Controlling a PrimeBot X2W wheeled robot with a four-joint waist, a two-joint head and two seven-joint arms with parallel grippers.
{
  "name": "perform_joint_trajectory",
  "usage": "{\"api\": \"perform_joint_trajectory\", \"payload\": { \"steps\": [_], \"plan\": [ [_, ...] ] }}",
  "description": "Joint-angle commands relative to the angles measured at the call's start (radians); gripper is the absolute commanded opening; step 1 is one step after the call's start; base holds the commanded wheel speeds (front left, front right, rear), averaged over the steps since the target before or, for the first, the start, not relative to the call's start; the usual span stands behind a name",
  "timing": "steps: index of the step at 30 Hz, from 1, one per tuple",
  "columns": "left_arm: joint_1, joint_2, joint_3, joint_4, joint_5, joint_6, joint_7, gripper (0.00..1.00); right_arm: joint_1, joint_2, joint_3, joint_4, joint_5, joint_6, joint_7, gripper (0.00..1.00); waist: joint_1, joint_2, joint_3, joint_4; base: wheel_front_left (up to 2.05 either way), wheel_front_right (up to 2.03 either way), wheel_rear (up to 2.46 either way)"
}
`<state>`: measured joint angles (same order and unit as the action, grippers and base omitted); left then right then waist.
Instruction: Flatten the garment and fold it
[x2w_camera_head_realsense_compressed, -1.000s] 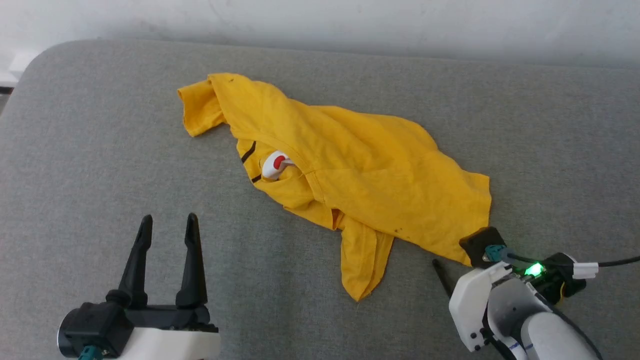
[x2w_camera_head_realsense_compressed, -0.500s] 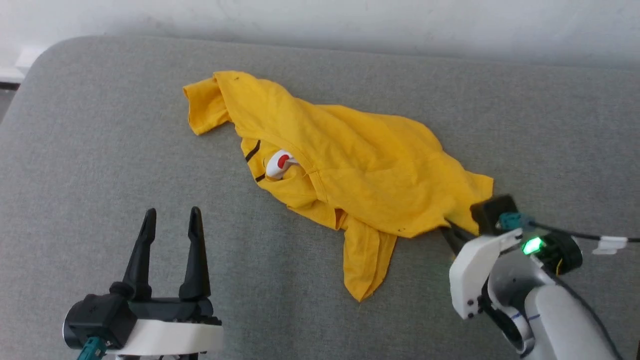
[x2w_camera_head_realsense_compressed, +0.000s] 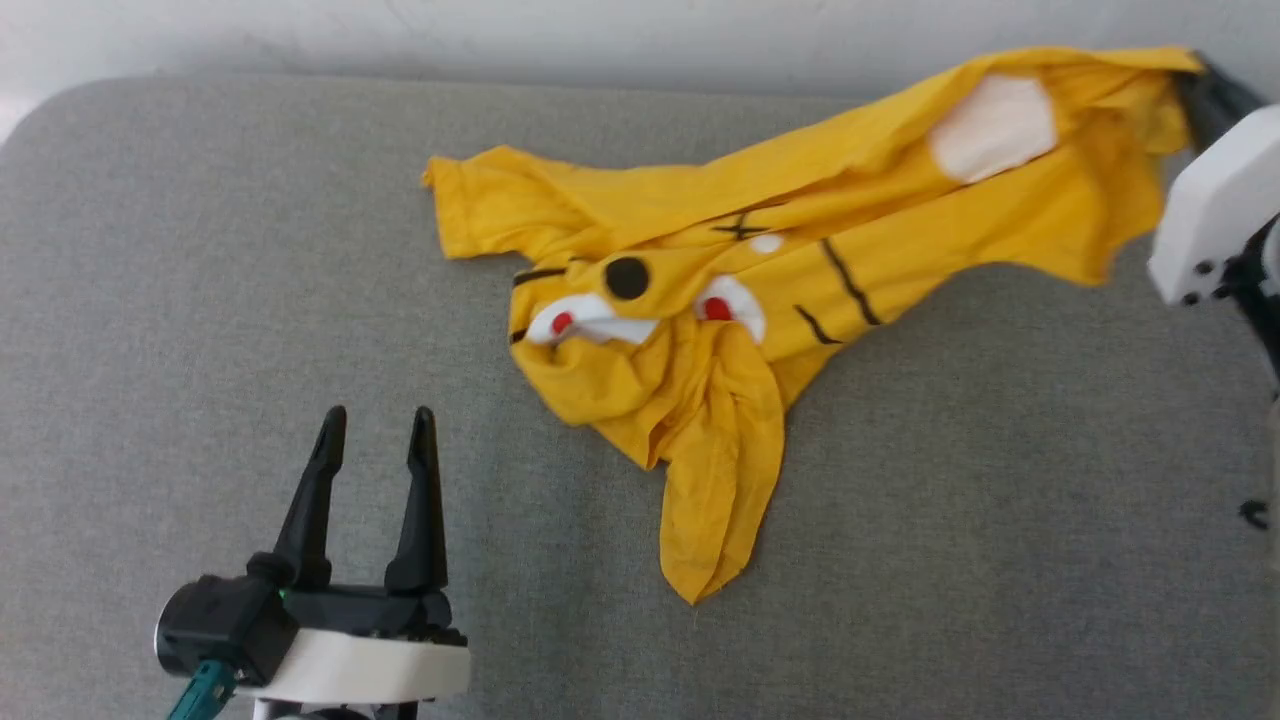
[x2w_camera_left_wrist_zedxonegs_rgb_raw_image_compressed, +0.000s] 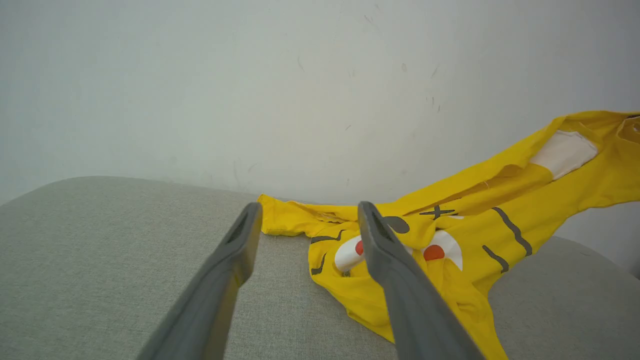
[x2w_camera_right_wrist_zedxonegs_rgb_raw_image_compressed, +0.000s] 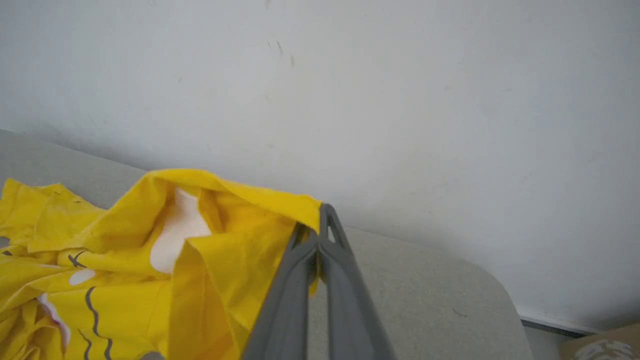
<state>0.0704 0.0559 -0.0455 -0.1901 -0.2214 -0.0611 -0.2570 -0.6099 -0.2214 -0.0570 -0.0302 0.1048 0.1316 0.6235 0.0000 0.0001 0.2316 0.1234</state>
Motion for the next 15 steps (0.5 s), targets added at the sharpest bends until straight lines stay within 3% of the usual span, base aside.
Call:
{"api": "perform_joint_trajectory", "payload": {
  "steps": [1, 9, 10, 12, 13, 15],
  "plan": [
    [-0.03, -0.004, -0.008, 0.009, -0.006, -0.01, -0.005, 1.0, -0.037, -0.008, -0.022, 0.037, -0.031, -0.001, 0.016, 0.0, 0.0, -0.0001, 0.061, 0.029, 0.0, 0.0, 0.0],
    [-0.103, -0.005, -0.042, 0.042, -0.017, -0.033, -0.005, 1.0, -0.114, -0.051, -0.102, 0.24, -0.232, -0.001, 0.029, 0.0, 0.0, -0.0001, 0.14, 0.084, 0.0, 0.0, 0.0],
    [-0.111, -0.005, -0.045, 0.047, -0.018, -0.036, -0.005, 1.0, -0.112, -0.049, -0.11, 0.267, -0.257, -0.001, 0.035, 0.04, 0.0, -0.0001, 0.143, 0.089, 0.0, 0.0, 0.0],
    [-0.122, -0.005, -0.05, 0.055, -0.022, -0.039, -0.005, 1.0, -0.109, -0.041, -0.134, 0.307, -0.292, -0.001, 0.038, 0.36, 0.0, -0.0001, 0.147, 0.098, 0.0, 0.0, 0.0],
    [-0.125, -0.005, -0.052, 0.059, -0.023, -0.041, -0.005, 1.0, -0.108, -0.037, -0.141, 0.32, -0.306, -0.001, 0.033, 1.0, 0.0, -0.0001, 0.147, 0.101, 0.0, 0.0, 0.0],
    [-0.128, -0.005, -0.054, 0.067, -0.026, -0.043, -0.005, 1.0, -0.105, -0.03, -0.145, 0.338, -0.32, -0.001, 0.009, 1.0, 0.0, -0.0001, 0.143, 0.105, 0.0, 0.0, 0.0]
  ]
}}
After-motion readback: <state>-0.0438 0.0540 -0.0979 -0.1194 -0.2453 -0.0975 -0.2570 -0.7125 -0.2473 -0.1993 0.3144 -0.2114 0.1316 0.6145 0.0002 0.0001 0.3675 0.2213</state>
